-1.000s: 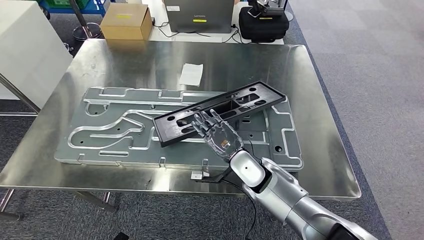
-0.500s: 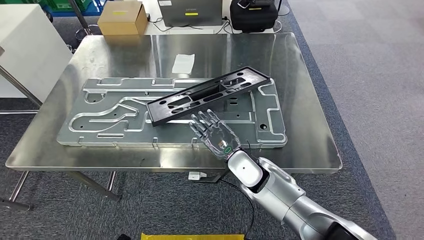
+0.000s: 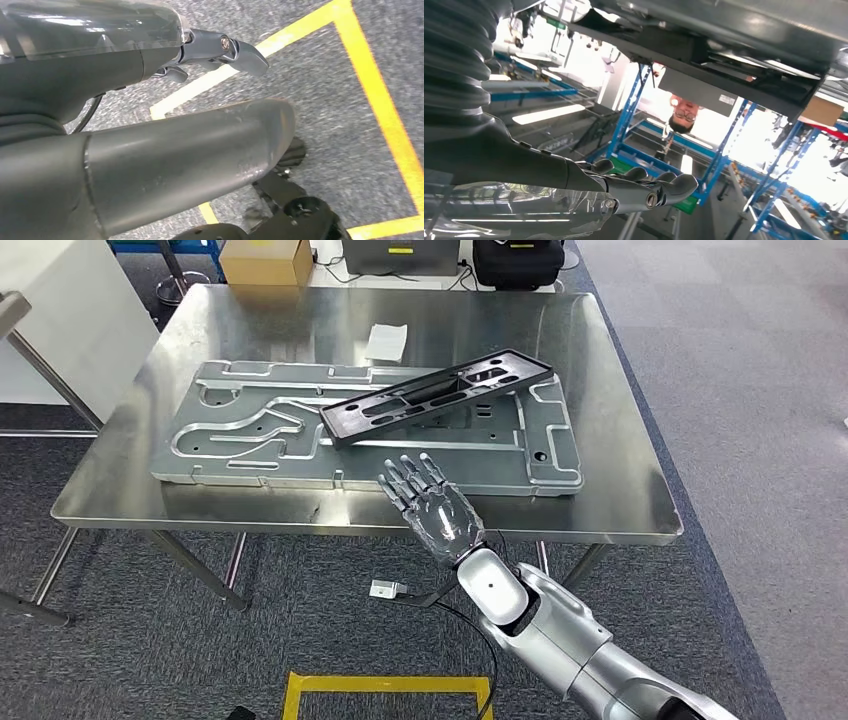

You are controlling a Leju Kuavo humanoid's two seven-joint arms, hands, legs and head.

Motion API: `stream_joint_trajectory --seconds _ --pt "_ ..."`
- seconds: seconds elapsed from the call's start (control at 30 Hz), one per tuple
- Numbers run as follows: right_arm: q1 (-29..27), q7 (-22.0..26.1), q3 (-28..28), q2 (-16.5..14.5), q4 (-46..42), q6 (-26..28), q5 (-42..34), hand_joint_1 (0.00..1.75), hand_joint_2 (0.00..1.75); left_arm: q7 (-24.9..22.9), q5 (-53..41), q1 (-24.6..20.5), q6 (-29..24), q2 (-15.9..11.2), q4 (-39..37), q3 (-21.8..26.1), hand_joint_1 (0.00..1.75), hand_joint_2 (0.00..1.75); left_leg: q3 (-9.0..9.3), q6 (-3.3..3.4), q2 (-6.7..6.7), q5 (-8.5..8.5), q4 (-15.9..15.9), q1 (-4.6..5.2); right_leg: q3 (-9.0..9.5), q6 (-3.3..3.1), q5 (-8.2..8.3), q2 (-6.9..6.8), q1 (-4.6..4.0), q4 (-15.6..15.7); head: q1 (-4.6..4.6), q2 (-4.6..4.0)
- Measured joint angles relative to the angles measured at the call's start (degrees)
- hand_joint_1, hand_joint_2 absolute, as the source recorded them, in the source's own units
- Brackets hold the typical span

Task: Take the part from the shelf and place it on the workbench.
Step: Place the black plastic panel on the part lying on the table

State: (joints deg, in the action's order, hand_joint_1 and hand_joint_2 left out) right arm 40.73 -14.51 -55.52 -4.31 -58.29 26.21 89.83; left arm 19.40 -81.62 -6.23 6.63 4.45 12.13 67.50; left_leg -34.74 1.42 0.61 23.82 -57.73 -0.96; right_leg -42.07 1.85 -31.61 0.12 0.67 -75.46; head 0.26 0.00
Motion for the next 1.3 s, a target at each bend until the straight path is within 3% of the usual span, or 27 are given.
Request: stream_joint_trajectory --seconds 0.07,0.13,0.2,0.27,0.3,0.37,0.43,0.47,0.5,0.53,0.57,0.6,0.67,0.7,0.77,0.8,0.83,0.87,0.93,0.97,1.0,1.03,1.1,1.17,1.2,1.27,1.3 --pt "-0.35 -0.90 0.00 0.14 -0.82 0.29 0.00 0.00 0.00 0.01 0.03 0.00 -0.12 0.04 0.00 0.08 0.00 0.00 -1.56 -0.39 0.01 -1.12 -0.28 -0.01 4.62 -0.10 2.73 -0.04 0.19 4.27 -0.01 0.00" --pt "-0.35 -1.52 0.00 0.19 -1.95 0.40 0.01 0.00 0.00 0.02 0.05 0.01 -0.19 0.11 0.00 0.10 0.00 0.00 -2.57 -0.96 -0.03 -1.99 -0.63 0.15 11.08 -0.61 2.42 -0.03 0.01 12.68 -0.04 0.00" --pt "-0.40 -2.18 0.00 0.27 -3.16 0.48 0.02 0.00 0.00 0.04 0.14 0.01 -0.23 0.15 0.00 0.13 0.00 0.00 -2.98 -1.69 -0.03 -3.05 -0.55 0.23 14.20 -1.31 1.12 -0.01 -0.36 17.68 -0.12 0.00" --pt "-0.66 -2.76 0.00 0.54 -4.09 0.49 0.01 0.00 0.00 0.08 0.39 0.13 -0.25 0.16 0.00 0.20 0.00 0.00 -3.28 -2.47 -0.06 -3.80 -0.24 0.05 13.75 -2.18 1.89 -0.16 -0.39 18.50 -0.15 0.00" --pt "-0.80 -2.98 0.00 0.69 -4.52 0.49 0.01 0.00 0.00 0.09 0.51 0.23 -0.26 0.17 0.00 0.26 0.00 0.00 -3.69 -2.74 -0.11 -2.92 -0.75 -0.05 13.25 -2.74 2.58 -0.27 -0.33 18.64 -0.19 -0.01" --pt "-1.25 -3.68 0.00 0.93 -5.56 0.82 0.01 0.00 0.00 0.14 0.73 0.43 -0.31 0.22 0.00 0.43 0.00 0.00 -5.31 -3.07 -0.19 2.07 -5.15 -0.23 11.78 -3.61 4.09 -0.45 -0.28 18.80 -0.44 -0.01" --pt "-2.31 -5.09 0.05 1.18 -7.08 2.15 0.02 0.00 0.00 0.24 0.90 0.52 -0.45 0.26 0.00 0.68 0.00 0.00 -7.16 -3.34 -0.21 7.34 -12.89 -0.24 9.82 -3.96 5.53 -0.44 -0.48 18.62 -0.68 -0.01" --pt "-2.97 -5.82 0.08 1.34 -7.86 2.94 0.01 0.00 0.00 0.28 0.96 0.53 -0.53 0.26 0.00 0.83 0.00 0.00 -7.43 -3.44 -0.21 8.14 -15.99 -0.24 8.79 -3.95 6.22 -0.46 -0.57 18.47 -0.70 -0.01" --pt "-3.56 -6.37 0.11 1.50 -8.55 3.62 0.01 0.00 0.00 0.32 0.99 0.54 -0.58 0.26 0.00 0.95 0.00 0.00 -6.92 -3.50 -0.21 7.58 -17.51 -0.24 7.75 -3.89 6.86 -0.47 -0.61 18.25 -0.70 0.00" --pt "-4.08 -6.76 0.16 1.66 -9.19 4.19 0.01 0.00 0.00 0.33 1.04 0.54 -0.64 0.27 0.00 1.04 0.00 0.00 -5.43 -3.50 -0.21 6.08 -17.01 -0.24 6.71 -3.77 7.46 -0.47 -0.62 17.99 -0.73 0.00" --pt "-4.66 -7.19 0.31 1.87 -10.03 4.89 0.01 0.00 0.00 0.36 1.16 0.52 -0.68 0.27 0.00 1.10 0.00 0.00 -2.95 -3.45 -0.22 4.60 -14.53 -0.24 5.75 -3.59 8.01 -0.45 -0.59 17.65 -0.74 0.00" --pt "-5.55 -7.43 0.66 2.09 -11.20 5.91 0.01 0.00 0.00 0.39 1.42 0.48 -0.77 0.27 0.00 1.14 0.00 0.00 0.33 -3.32 -0.27 4.27 -10.56 -0.22 4.91 -3.35 8.47 -0.44 -0.62 17.27 -0.76 0.00" --pt "-8.84 -6.51 2.33 2.49 -14.97 9.04 0.01 0.00 0.00 0.84 2.47 0.38 -0.75 0.40 0.00 1.32 0.00 0.00 5.68 -2.73 -0.51 5.57 -3.02 0.02 4.03 -2.73 9.23 -0.57 -0.77 16.70 -0.77 0.00" --pt "-11.23 -4.85 3.67 2.47 -17.16 10.66 0.01 0.00 0.00 1.69 3.67 0.31 -0.14 0.87 0.08 1.37 0.00 0.00 6.87 -2.35 -0.63 6.40 -1.06 0.20 3.93 -2.39 9.63 -0.70 -0.81 16.69 -0.85 0.00" --pt "-16.94 -0.64 7.11 2.03 -21.50 12.82 0.02 0.00 0.00 3.41 6.45 -0.59 0.28 2.91 0.88 1.04 0.00 0.00 6.52 -1.34 -0.72 5.74 -0.39 0.32 3.83 -1.59 10.35 -0.85 -0.75 16.88 -0.94 -0.01" --pt "-19.75 0.76 8.89 1.48 -23.32 13.30 0.02 0.00 0.00 2.22 7.10 -2.48 -1.39 4.61 0.76 0.30 0.00 0.00 5.90 -0.69 -0.81 4.98 -0.26 0.26 3.38 -1.18 9.64 -0.71 -0.65 16.40 -1.00 -0.01" --pt "-22.23 1.54 10.67 0.75 -24.86 13.50 -0.16 0.00 0.00 -0.63 6.97 -5.74 -4.05 6.34 0.04 -0.79 0.00 0.00 4.93 0.04 -1.13 3.98 -0.13 0.20 2.59 -0.85 7.89 -0.52 -0.51 14.99 -1.00 -0.01" --pt "-24.35 1.96 12.29 -0.23 -26.09 13.60 -0.72 0.00 0.00 -4.54 6.09 -10.26 -6.98 8.34 -1.39 -2.02 0.00 0.00 3.67 0.59 -1.60 2.91 -0.12 0.10 1.48 -0.60 5.15 -0.24 -0.33 12.42 -0.92 0.00" --pt "-28.43 4.33 15.47 -2.66 -28.34 13.64 -3.46 0.00 0.00 -9.54 4.02 -19.36 -10.58 11.41 -4.32 -3.23 0.00 0.00 1.09 0.96 -2.58 1.04 -0.30 0.23 -0.76 -0.31 -0.21 0.11 -0.27 5.18 -0.39 0.00" --pt "-30.54 6.50 17.13 -3.86 -29.44 13.66 -5.46 0.00 0.00 -9.80 2.87 -22.60 -11.70 12.74 -5.33 -2.92 0.00 0.00 0.10 0.84 -2.59 0.30 -0.36 0.27 -1.29 -0.21 -1.17 0.21 -0.31 1.94 -0.10 0.00" --pt "-32.68 8.77 18.98 -4.74 -30.41 13.69 -7.63 0.00 0.00 -9.10 1.73 -24.60 -12.77 13.65 -6.11 -2.13 0.00 0.00 -0.67 0.71 -2.25 -0.33 -0.38 0.32 -1.06 -0.16 -0.70 0.23 -0.31 0.04 0.12 0.00" --pt "-34.90 10.92 21.05 -5.52 -31.24 13.72 -9.95 0.00 0.00 -8.06 0.67 -25.87 -13.77 14.42 -6.81 -1.16 0.00 0.00 -1.35 0.57 -1.73 -0.87 -0.41 0.37 0.14 -0.19 0.77 0.21 -0.31 -0.04 0.22 0.00" --pt "-38.82 14.79 25.62 -6.84 -32.55 13.79 -14.38 0.00 0.00 -6.22 -1.40 -26.72 -15.26 14.96 -7.74 0.86 0.00 0.00 -2.56 0.27 -0.59 -1.90 -0.49 0.44 5.87 -0.53 3.16 0.15 -0.32 5.86 0.28 0.00" --pt "-42.12 17.99 30.32 -8.46 -33.62 13.82 -18.57 0.00 0.00 -4.45 -3.54 -27.01 -16.64 15.39 -8.31 3.22 0.00 0.00 -3.58 -0.09 0.03 -3.01 -0.58 0.59 12.69 -0.93 2.17 0.12 -0.49 15.11 0.25 0.00" --pt "-43.56 19.25 32.58 -9.22 -33.92 13.84 -20.46 0.00 0.00 -3.72 -4.60 -27.18 -17.19 15.61 -8.58 4.62 0.00 0.00 -3.90 -0.28 0.14 -3.68 -0.47 0.62 14.58 -1.10 1.44 0.09 -0.64 18.06 0.28 0.00" --pt "-46.28 21.47 37.07 -10.70 -34.08 13.85 -23.42 0.00 0.00 -2.73 -6.47 -27.33 -17.83 15.98 -9.07 7.65 0.00 0.00 -4.26 -0.83 0.02 -4.99 0.09 0.63 15.00 -1.55 1.68 -0.07 -0.65 19.96 0.34 0.00" --pt "-47.37 22.30 38.89 -11.31 -34.07 13.85 -24.23 0.00 0.00 -2.55 -7.13 -27.23 -18.01 16.08 -9.25 9.00 0.00 0.00 -4.53 -1.15 -0.12 -4.71 0.06 0.59 14.57 -1.91 2.39 -0.19 -0.54 20.19 0.39 0.00"
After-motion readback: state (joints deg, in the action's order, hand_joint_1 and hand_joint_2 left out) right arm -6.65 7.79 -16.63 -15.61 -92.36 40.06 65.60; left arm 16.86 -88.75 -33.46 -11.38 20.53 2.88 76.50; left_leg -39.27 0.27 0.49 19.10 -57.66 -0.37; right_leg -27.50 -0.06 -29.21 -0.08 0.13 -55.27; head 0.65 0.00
